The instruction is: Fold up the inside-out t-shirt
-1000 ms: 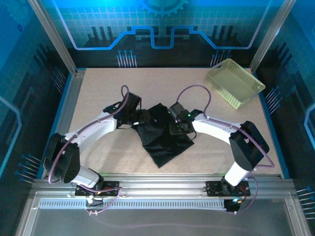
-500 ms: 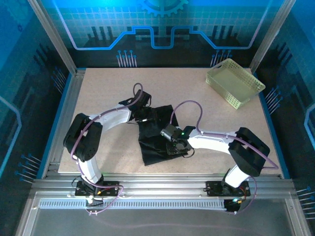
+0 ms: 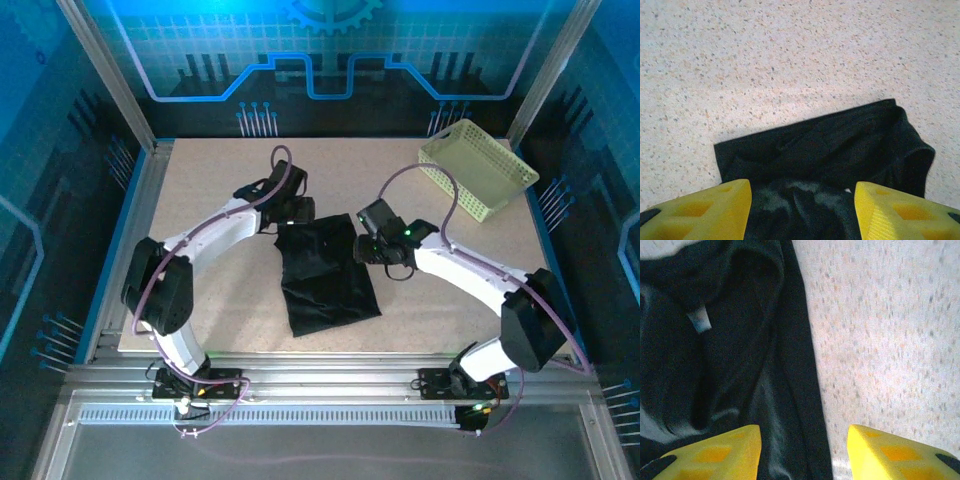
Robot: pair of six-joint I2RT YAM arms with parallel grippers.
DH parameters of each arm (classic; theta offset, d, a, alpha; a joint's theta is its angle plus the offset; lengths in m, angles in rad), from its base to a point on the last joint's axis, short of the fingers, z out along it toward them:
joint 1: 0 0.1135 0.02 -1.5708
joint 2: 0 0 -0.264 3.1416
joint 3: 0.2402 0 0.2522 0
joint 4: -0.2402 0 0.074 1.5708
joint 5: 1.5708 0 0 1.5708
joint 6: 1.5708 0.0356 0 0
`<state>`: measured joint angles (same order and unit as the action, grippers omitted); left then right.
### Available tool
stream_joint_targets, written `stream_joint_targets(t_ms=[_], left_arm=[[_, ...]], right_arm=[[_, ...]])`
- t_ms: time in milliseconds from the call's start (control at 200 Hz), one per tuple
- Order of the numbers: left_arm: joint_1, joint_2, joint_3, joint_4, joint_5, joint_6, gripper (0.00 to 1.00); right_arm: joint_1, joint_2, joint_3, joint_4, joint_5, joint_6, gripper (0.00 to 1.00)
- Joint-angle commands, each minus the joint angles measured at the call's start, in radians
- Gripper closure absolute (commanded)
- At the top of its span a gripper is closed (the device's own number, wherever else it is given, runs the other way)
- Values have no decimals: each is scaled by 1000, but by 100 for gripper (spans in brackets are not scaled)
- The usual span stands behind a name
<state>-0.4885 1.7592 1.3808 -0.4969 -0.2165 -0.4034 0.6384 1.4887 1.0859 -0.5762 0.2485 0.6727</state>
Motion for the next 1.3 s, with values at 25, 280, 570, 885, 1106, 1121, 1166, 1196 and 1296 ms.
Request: stream_joint_targets(t_ms=[25,280,570,885,1106,1121,1166,1196,1296], left_arm=[[-24,108,78,-134,-73,21,42],[-31,204,115,-161,-113,-2,45],[-29,218,86,-117,-99,4,64],[0,161,-10,-27,-56,-14,87],[35,113,-73,26,-41,-28,96],[36,108,-79,34,-41,-28,97],[42,91,-100,51,-41,-33,99],[48,81,-111,65,-41,-36,100],[70,48,-154,99,-40,-56,100]], right_arm=[[-34,39,52,5,-29,-51,50],[-58,51,36,19,-41,-63,49],[-131,189,120,70,-173,-112,48],[-146,428,338,44,-175,-154,49],[-146,520,411,46,-195,-168,49],[-146,523,414,46,-196,-168,49],[-146,532,421,45,-202,-171,50],[-145,538,427,45,-205,-173,50],[-145,562,461,27,-195,-177,55]])
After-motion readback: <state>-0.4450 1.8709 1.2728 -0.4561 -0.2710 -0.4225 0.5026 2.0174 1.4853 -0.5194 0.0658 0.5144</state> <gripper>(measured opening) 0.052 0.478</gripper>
